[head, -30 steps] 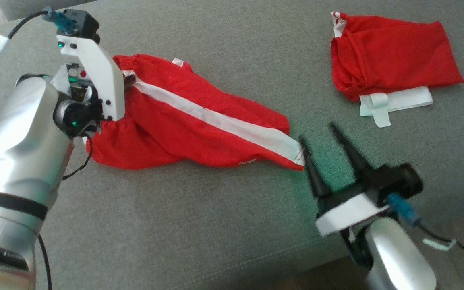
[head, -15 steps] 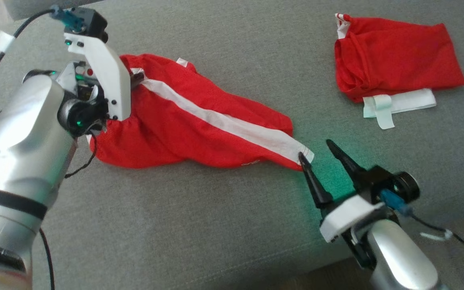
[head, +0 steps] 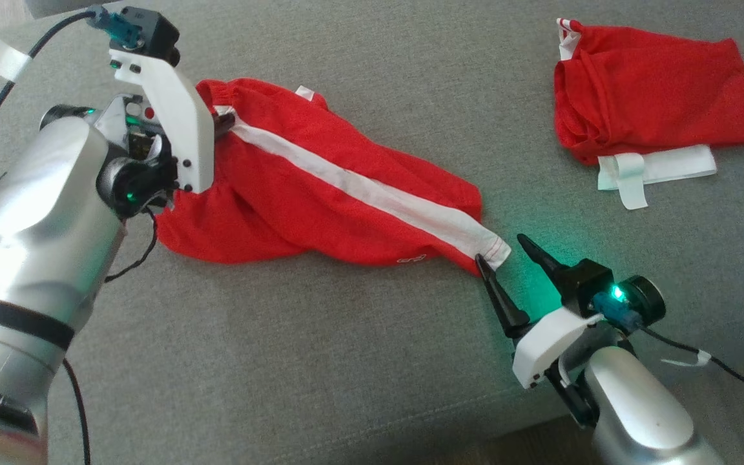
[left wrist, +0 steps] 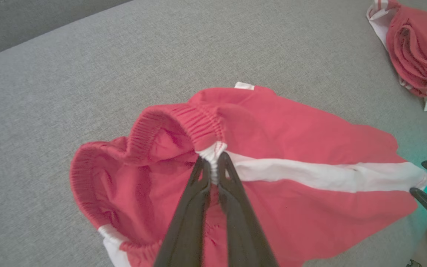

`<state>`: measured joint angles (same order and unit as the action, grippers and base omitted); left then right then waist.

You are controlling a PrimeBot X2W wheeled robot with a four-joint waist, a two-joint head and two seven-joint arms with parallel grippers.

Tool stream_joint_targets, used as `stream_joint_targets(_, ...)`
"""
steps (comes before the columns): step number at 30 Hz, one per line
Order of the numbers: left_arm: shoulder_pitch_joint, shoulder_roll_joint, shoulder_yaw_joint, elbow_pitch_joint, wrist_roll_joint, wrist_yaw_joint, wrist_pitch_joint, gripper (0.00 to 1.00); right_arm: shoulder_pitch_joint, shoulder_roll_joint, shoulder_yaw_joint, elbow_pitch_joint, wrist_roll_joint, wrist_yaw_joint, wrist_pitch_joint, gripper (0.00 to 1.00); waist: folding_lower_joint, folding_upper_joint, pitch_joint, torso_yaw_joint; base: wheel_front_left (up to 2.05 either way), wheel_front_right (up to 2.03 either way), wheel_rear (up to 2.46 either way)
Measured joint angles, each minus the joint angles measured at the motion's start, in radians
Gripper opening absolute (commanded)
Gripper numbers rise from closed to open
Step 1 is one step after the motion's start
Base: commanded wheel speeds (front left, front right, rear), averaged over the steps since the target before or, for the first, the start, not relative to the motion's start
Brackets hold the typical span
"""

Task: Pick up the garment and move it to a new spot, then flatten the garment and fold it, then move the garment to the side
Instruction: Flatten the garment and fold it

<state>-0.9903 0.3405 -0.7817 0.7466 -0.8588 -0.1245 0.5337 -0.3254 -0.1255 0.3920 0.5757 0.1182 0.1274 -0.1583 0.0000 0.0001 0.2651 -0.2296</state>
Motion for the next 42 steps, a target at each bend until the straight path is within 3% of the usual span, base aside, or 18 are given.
stream_joint_targets(6, -0.007, 0.0, -0.016, 0.004, -0.01, 0.0, -0.012, 0.0, -0.028, 0.001, 0.019, 0.022, 0.016, 0.0, -0.009, 1.0, 0.0, 0.0, 0.002, 0.003, 0.0, 0.0, 0.0)
stream_joint_targets(7, -0.007, 0.0, -0.017, 0.004, -0.01, 0.0, -0.016, 0.0, -0.033, 0.001, 0.023, 0.025, 0.016, 0.0, -0.01, 0.9, 0.0, 0.0, 0.002, 0.005, 0.0, 0.0, 0.0)
stream_joint_targets(9, -0.008, 0.0, -0.021, 0.007, -0.018, 0.0, -0.017, 0.0, -0.038, 0.001, 0.029, 0.031, 0.023, 0.0, -0.015, 0.0, 0.0, 0.0, 0.003, 0.007, 0.0, 0.0, 0.0)
stream_joint_targets(19, -0.017, 0.001, -0.051, 0.018, -0.042, 0.0, -0.071, 0.0, -0.054, -0.02, 0.036, 0.024, 0.03, 0.0, -0.053, 0.0, 0.0, 0.0, -0.019, 0.024, 0.0, 0.0, 0.0)
stream_joint_targets(26, -0.023, 0.004, -0.039, -0.042, -0.064, 0.0, -0.194, 0.0, -0.196, -0.088, -0.031, -0.123, 0.005, 0.0, -0.062, 0.0, 0.0, 0.0, -0.075, 0.038, 0.0, 0.0, 0.0)
stream_joint_targets(33, -0.087, -0.029, 0.03, -0.103, -0.081, 0.019, -0.34, 0.0, -0.349, -0.164, -0.097, -0.247, 0.019, 0.0, -0.025, 0.0, 0.0, 0.0, -0.147, 0.083, 0.0, 0.0, 0.0)
stream_joint_targets(42, 0.003, -0.041, 0.042, -0.236, -0.086, 0.046, -0.411, 0.0, -0.329, -0.177, -0.137, -0.384, 0.013, 0.0, 0.046, 0.0, 0.0, 0.0, -0.252, 0.162, 0.0, 0.0, 0.0)
